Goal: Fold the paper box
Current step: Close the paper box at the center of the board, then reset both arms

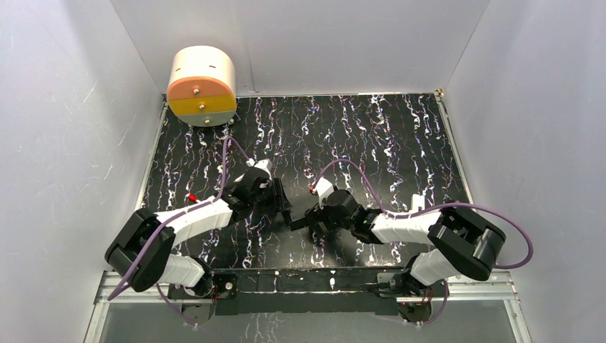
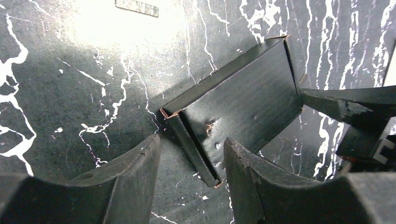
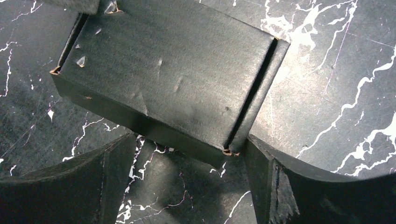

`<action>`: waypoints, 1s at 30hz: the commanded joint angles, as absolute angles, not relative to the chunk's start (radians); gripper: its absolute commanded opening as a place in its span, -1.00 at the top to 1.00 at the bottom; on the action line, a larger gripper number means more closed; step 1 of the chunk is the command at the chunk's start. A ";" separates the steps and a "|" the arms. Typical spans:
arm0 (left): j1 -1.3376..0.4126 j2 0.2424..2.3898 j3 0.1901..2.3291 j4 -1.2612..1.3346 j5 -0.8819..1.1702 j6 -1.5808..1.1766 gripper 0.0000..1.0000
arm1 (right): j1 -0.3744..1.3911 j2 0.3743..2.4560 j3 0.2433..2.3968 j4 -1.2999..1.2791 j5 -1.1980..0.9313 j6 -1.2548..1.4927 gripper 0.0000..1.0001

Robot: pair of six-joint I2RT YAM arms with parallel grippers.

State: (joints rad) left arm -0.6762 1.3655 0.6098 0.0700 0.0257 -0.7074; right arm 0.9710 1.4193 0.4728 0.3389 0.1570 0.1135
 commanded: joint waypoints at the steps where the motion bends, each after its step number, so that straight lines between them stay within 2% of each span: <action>1: -0.636 1.301 0.593 0.059 0.092 -0.718 -0.03 | 0.969 1.381 0.451 0.321 0.157 0.109 -0.90; 8: -0.596 1.250 0.592 0.032 0.095 -0.717 -0.17 | 0.961 1.336 0.448 0.297 0.173 0.099 -0.97; 15: -0.509 1.130 0.580 -0.068 0.069 -0.733 -0.53 | 0.934 1.186 0.460 0.184 0.229 0.115 -0.97; 20: -0.489 0.946 0.626 -0.254 -0.112 -0.739 -0.90 | 0.893 1.008 0.493 0.033 0.348 0.164 -0.97; 25: -0.482 0.757 0.748 -0.420 -0.247 -0.644 -0.93 | 0.852 0.796 0.566 -0.194 0.574 0.229 -0.97; 30: -0.480 0.587 0.829 -0.445 -0.370 -0.467 -0.92 | 0.850 0.588 0.638 -0.341 0.785 0.260 -0.97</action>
